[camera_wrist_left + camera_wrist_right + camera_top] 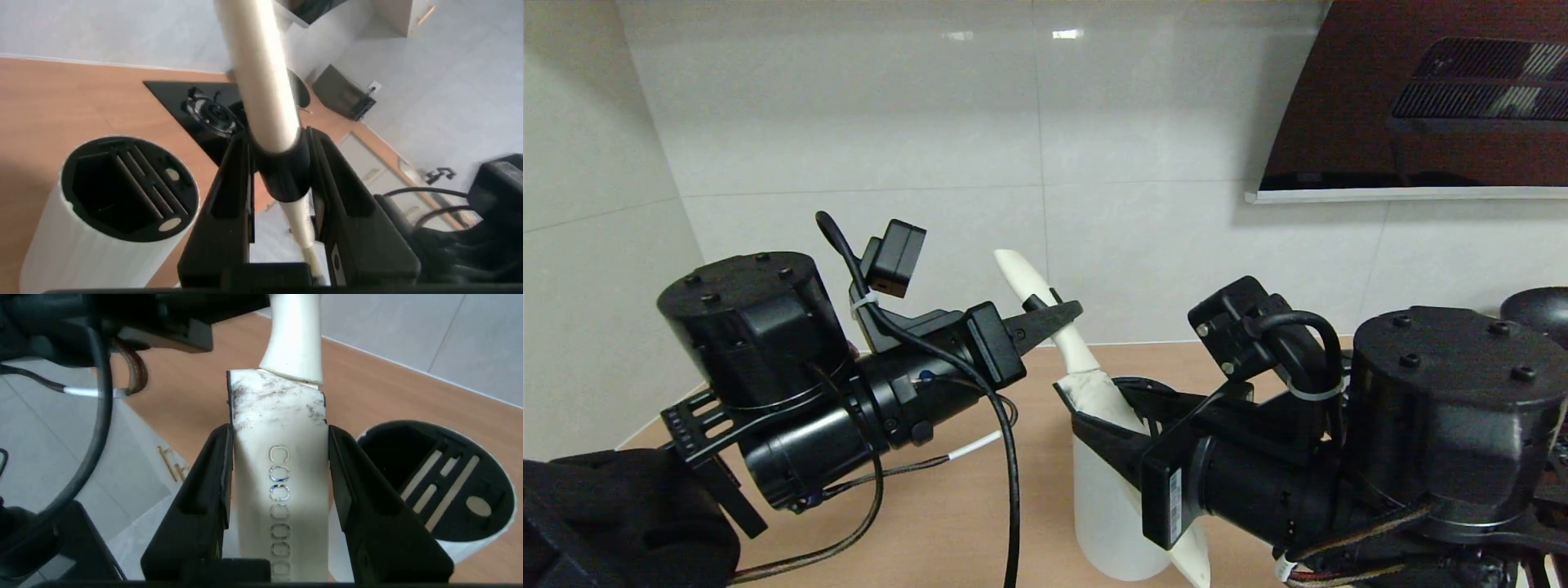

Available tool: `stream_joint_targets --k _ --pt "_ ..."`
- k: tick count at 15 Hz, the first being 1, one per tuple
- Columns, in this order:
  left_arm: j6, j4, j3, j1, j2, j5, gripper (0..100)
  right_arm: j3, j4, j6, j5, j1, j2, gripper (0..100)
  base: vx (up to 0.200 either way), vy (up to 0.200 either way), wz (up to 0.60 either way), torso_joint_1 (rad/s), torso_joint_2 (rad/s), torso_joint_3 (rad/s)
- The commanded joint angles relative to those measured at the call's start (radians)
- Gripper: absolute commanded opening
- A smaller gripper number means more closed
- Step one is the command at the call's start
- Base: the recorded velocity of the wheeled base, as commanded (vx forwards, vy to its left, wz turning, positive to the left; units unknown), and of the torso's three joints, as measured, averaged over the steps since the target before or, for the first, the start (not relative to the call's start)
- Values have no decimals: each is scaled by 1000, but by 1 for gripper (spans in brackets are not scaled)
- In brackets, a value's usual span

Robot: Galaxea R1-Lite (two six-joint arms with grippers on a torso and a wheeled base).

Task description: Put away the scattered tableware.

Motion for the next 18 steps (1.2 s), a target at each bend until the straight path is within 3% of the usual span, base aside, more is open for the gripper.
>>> stream_joint_targets --k 1,3,4,9,11,12,14,15,16,17,18 --pt "-1 -1 0 0 -1 0 0 1 -2 1 0 0 -7 0 0 0 0 0 0 0" --pt "-1 0 -2 0 -4 0 0 5 -2 1 1 0 -10 0 0 0 0 0 0 0" --pt "-1 0 -8 0 -2 2 0 3 -2 1 1 -1 -10 100 0 0 0 0 0 0" --pt "-1 63 -45 0 -30 17 0 5 -2 1 1 -1 -35 100 0 0 0 0 0 0" --pt "9 207 -151 2 -79 48 0 3 13 0 3 -34 -96 100 0 0 0 0 0 0" --pt "29 336 -260 18 -83 74 0 -2 35 -2 9 -109 -131 100 0 0 0 0 0 0" --pt "113 536 -480 46 -19 180 0 -14 105 -6 11 -192 -191 100 0 0 0 0 0 0" --pt "124 554 -511 46 -5 201 0 -17 116 -6 11 -199 -197 100 0 0 0 0 0 0" --pt "181 585 -620 45 75 342 0 -20 151 -6 11 -238 -235 100 0 0 0 0 0 0" --pt "204 582 -634 38 96 388 0 -18 157 -6 11 -250 -242 100 0 0 0 0 0 0" --pt "245 569 -635 14 144 526 0 -15 164 -9 9 -274 -257 100 0 0 0 0 0 0"
